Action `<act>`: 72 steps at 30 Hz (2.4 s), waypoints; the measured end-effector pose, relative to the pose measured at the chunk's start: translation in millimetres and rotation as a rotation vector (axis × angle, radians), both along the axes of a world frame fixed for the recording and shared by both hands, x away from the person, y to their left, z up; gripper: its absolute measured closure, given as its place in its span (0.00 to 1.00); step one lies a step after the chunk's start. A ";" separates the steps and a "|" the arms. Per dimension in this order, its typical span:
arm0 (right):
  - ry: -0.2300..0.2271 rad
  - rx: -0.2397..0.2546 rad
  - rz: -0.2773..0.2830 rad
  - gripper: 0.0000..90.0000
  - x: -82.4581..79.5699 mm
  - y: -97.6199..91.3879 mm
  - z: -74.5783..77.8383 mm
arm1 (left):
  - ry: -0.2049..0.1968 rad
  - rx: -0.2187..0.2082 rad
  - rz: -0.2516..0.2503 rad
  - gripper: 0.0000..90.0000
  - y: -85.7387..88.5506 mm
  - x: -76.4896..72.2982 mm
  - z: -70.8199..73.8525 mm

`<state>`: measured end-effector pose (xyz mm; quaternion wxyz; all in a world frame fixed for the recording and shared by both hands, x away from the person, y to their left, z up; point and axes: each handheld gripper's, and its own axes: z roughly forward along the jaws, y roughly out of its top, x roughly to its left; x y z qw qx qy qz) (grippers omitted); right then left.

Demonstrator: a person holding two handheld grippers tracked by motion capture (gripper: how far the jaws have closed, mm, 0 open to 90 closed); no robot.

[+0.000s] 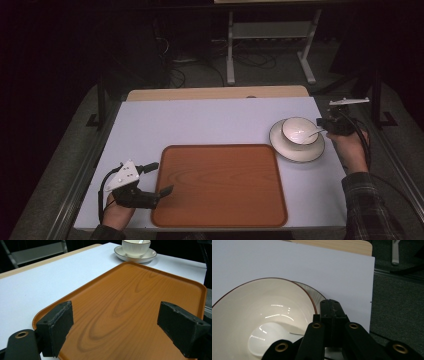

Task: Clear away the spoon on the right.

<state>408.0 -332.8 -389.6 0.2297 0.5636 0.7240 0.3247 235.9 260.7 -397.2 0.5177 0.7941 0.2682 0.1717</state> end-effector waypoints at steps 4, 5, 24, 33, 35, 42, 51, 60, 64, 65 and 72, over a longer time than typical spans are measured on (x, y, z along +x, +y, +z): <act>-0.002 0.002 0.002 1.00 -8.4 0.4 0.0 | 0.001 0.001 -0.002 0.14 -0.6 -0.6 0.2; -0.001 -0.001 0.005 1.00 -10.1 0.7 0.1 | 0.002 0.001 -0.002 0.14 -0.7 -0.7 0.2; -0.153 0.087 0.036 0.59 -52.6 2.0 27.0 | 0.002 0.002 -0.002 0.14 -2.1 -0.7 -0.1; -0.136 0.137 -0.042 0.48 -59.2 -11.7 9.9 | 0.000 0.002 -0.007 0.14 -2.4 -1.0 0.2; -0.129 0.145 -0.058 0.47 -59.1 -15.0 5.0 | -0.001 0.002 -0.008 0.14 -2.5 -1.1 0.3; -0.109 0.188 -0.066 0.42 -55.4 -17.9 -4.5 | 0.000 0.003 -0.010 0.14 -2.7 -1.0 0.2; -0.081 0.201 -0.061 0.42 -45.6 -14.5 -17.7 | 0.001 0.002 -0.009 0.14 -2.6 -0.7 -0.2; -0.078 0.233 -0.043 0.46 -38.0 -11.4 -26.7 | 0.001 0.002 -0.008 0.14 -2.9 -0.6 -0.2; -0.071 0.247 -0.040 0.48 -33.6 -8.8 -29.6 | 0.002 0.006 -0.010 0.14 -3.0 -0.4 -0.4; -0.067 0.247 -0.037 0.49 -32.7 -8.2 -30.6 | 0.001 0.005 -0.010 0.14 -3.1 -0.5 -0.4; -0.071 0.255 -0.022 0.55 -31.9 -6.5 -30.1 | 0.001 0.005 -0.011 0.14 -3.0 -0.6 -0.4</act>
